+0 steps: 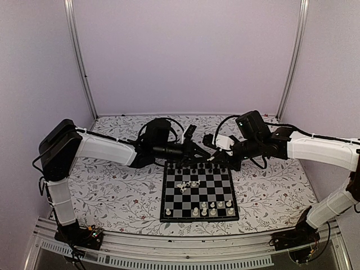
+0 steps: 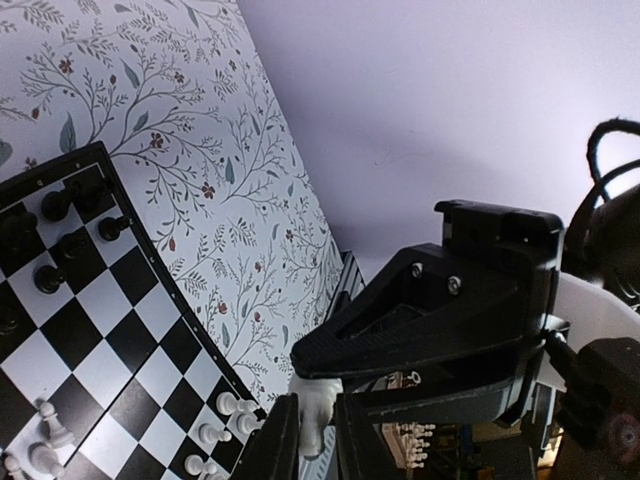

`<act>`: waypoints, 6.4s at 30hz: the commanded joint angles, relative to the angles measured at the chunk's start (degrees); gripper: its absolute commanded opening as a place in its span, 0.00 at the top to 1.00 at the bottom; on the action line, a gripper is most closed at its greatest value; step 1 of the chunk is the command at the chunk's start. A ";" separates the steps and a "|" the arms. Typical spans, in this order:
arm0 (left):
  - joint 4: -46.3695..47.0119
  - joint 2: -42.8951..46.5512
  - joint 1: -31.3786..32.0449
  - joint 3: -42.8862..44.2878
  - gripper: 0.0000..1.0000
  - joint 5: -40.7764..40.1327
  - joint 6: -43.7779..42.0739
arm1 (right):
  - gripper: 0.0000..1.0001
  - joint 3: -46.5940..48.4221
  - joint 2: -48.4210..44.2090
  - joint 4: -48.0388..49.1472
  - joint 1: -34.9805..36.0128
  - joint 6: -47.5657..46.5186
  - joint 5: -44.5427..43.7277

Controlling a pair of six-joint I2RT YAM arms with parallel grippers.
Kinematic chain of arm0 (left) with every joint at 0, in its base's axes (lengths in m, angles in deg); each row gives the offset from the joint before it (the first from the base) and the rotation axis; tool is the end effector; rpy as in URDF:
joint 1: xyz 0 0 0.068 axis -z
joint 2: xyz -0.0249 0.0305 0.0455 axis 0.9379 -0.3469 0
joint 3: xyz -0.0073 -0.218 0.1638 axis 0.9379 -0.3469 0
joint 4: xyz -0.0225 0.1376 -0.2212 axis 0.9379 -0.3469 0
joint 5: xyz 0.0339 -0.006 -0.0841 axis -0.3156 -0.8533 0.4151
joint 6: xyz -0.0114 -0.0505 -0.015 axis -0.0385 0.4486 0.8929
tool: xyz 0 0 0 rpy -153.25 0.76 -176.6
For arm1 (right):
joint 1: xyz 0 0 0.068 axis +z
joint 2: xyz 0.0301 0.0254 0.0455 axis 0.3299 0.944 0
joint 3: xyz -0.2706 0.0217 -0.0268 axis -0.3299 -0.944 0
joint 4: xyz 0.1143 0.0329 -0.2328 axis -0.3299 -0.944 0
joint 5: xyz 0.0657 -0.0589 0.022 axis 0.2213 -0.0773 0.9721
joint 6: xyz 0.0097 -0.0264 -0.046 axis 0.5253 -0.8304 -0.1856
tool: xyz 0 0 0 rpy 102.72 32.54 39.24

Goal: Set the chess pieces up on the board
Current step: Place the chess piece on the chessboard, then pick up the chess piece from the chessboard.

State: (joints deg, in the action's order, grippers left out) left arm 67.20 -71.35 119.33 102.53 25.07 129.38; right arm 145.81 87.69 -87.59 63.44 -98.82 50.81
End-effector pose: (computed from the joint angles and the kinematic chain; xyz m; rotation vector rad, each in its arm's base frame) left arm 0.2600 -0.3380 0.2070 0.3310 2.2572 -1.7790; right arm 0.2174 0.2225 0.2601 -1.5487 1.7334 0.3596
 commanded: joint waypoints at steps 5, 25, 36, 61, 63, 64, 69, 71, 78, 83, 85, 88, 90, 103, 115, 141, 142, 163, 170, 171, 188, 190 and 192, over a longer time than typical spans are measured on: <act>1.77 -0.32 0.82 1.61 0.94 1.26 -0.44 | 0.90 0.30 0.84 1.62 -0.22 0.67 -1.13; -50.42 2.30 4.03 22.52 1.00 -18.54 -39.28 | 0.30 -1.63 -6.88 2.17 -21.74 6.57 14.61; -71.76 -5.60 15.74 40.16 1.00 -29.35 -59.54 | 0.30 -2.20 -3.17 4.07 -22.33 7.29 5.83; -83.78 -23.05 27.69 55.40 1.00 -35.94 -72.08 | 0.30 -3.29 -2.08 5.23 -23.06 6.52 1.04; -83.83 -23.45 27.80 55.33 1.00 -35.94 -72.08 | 0.30 -3.30 -2.06 5.22 -23.05 6.49 1.07; -83.95 -23.69 27.95 55.27 1.00 -35.94 -72.09 | 0.30 -3.30 -2.06 5.24 -23.06 6.47 1.10; -84.42 -24.79 28.29 55.47 1.00 -35.94 -72.00 | 0.30 -3.44 -1.97 5.15 -23.05 6.34 1.25; -84.52 -25.14 28.33 55.39 1.00 -35.94 -71.99 | 0.30 -3.48 -1.97 5.16 -23.05 6.25 1.41; -84.48 -26.68 28.33 55.34 1.00 -38.18 -72.14 | 0.30 -3.48 -1.75 4.95 -23.01 6.08 1.73; -84.27 -27.55 28.33 55.60 1.00 -39.14 -72.35 | 0.30 -3.48 -1.53 4.81 -23.01 5.95 1.99; -84.15 -27.79 28.33 55.64 1.00 -39.27 -72.32 | 0.30 -3.48 -1.45 4.72 -23.03 5.86 2.04; -84.09 -28.06 28.33 55.73 1.00 -39.25 -72.28 | 0.30 -3.43 -1.37 4.63 -23.04 5.79 2.36; -84.03 -28.25 28.35 55.77 1.00 -39.24 -72.32 | 0.30 -3.39 -1.29 4.54 -23.02 5.83 2.47; -83.60 -29.04 28.33 56.28 1.00 -38.40 -72.00 | 0.30 -3.30 -0.92 4.12 -23.05 5.59 3.05; -83.43 -29.33 28.33 56.58 0.83 -38.32 -71.51 | 0.30 -3.22 -0.57 3.93 -23.00 5.50 3.22; -71.08 -0.51 21.48 34.52 0.57 -45.06 -62.14 | 0.36 -2.79 -3.11 2.06 -23.01 4.10 6.25; -70.04 1.45 20.22 31.08 0.57 -45.33 -60.96 | 0.39 -2.80 -3.31 1.23 -23.00 3.47 7.86; -33.78 21.21 -8.22 11.96 0.37 -45.82 -53.28 | 0.67 11.79 15.18 -12.63 -0.77 -8.32 9.20; -28.83 25.65 -14.89 1.02 0.40 -35.20 -48.72 | 0.68 17.88 23.67 -14.83 3.20 -7.33 6.40; -28.67 26.36 -14.95 0.23 0.40 -35.31 -48.80 | 0.68 18.41 24.93 -14.96 3.94 -7.33 5.57; -28.68 30.40 -14.91 0.59 0.40 -31.99 -50.11 | 0.77 25.36 34.37 -18.12 6.00 -5.92 5.41; -28.67 30.60 -14.87 0.42 0.40 -31.87 -50.12 | 0.80 25.75 34.88 -18.38 6.21 -5.86 5.61; -28.67 30.61 -14.91 0.40 0.40 -31.61 -50.11 | 0.85 26.10 35.35 -18.68 6.24 -5.76 5.49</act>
State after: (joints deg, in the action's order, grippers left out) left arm 37.17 -42.54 104.36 102.20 -7.33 79.70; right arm 170.05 121.45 -104.71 69.00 -105.07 55.97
